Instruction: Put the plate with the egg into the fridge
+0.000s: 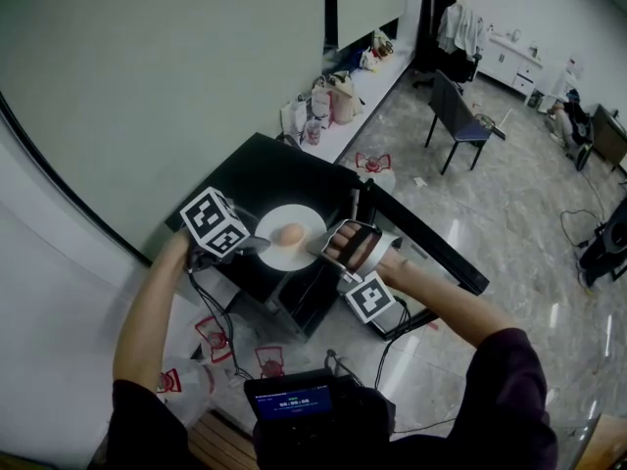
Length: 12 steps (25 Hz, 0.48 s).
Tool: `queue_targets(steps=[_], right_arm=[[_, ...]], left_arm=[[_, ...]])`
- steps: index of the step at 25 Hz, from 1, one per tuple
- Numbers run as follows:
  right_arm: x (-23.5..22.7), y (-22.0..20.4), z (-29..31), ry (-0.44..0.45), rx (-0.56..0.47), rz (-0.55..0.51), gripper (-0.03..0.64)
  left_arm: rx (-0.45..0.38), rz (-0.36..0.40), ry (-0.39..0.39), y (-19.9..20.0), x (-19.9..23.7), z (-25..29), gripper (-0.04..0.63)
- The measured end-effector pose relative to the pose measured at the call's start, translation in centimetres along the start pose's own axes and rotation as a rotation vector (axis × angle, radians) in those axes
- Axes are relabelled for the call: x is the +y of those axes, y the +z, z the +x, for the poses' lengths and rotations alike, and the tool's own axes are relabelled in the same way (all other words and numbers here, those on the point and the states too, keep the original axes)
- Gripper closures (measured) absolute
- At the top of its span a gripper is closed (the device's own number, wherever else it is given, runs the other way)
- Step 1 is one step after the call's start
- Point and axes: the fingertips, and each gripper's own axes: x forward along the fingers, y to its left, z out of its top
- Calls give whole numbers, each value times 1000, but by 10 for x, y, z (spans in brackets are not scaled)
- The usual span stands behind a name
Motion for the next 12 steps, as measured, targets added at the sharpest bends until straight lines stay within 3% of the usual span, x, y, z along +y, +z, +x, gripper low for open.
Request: queue_targets(steps=[5,9,12], right_arm=[[0,-2,-6,-49,6,24,591],[-1,-13,-21,-92,59,35,591],[1,-25,-32,-134,115,92,591]], left_arm=[[-95,5,71,19,-6,-12,397],[-199,65,223,50,-26,-35,399],[-305,52,328,66,-53,-48,399]])
